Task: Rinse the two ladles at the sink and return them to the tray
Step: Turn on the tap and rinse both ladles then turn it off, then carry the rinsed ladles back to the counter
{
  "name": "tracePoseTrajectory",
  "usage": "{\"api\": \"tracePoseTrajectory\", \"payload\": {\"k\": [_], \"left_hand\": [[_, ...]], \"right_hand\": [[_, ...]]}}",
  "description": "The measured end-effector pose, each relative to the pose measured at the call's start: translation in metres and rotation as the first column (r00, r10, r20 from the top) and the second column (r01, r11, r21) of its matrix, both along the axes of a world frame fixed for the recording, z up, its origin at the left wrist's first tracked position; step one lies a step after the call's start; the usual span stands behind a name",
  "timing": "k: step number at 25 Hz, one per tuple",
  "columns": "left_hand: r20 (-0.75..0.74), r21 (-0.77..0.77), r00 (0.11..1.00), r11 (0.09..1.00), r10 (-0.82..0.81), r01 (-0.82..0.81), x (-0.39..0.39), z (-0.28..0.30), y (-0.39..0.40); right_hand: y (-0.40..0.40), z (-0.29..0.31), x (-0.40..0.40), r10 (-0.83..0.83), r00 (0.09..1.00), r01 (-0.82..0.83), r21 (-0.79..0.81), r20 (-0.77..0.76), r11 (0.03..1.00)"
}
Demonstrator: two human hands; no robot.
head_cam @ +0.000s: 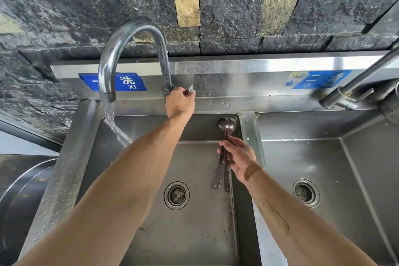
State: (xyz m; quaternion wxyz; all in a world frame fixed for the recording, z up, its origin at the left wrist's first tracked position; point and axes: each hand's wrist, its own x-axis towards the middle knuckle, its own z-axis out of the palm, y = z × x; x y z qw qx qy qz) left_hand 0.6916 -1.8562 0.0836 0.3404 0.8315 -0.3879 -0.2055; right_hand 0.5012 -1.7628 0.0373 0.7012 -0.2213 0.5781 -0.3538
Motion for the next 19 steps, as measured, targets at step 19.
{"api": "tracePoseTrajectory", "payload": {"k": [19], "left_hand": [[-0.235, 0.132, 0.972, 0.990, -0.015, 0.047, -0.033, -0.003, 0.072]], "right_hand": [[0.021, 0.044, -0.022, -0.013, 0.995, 0.016, -0.035, 0.099, 0.999]]}}
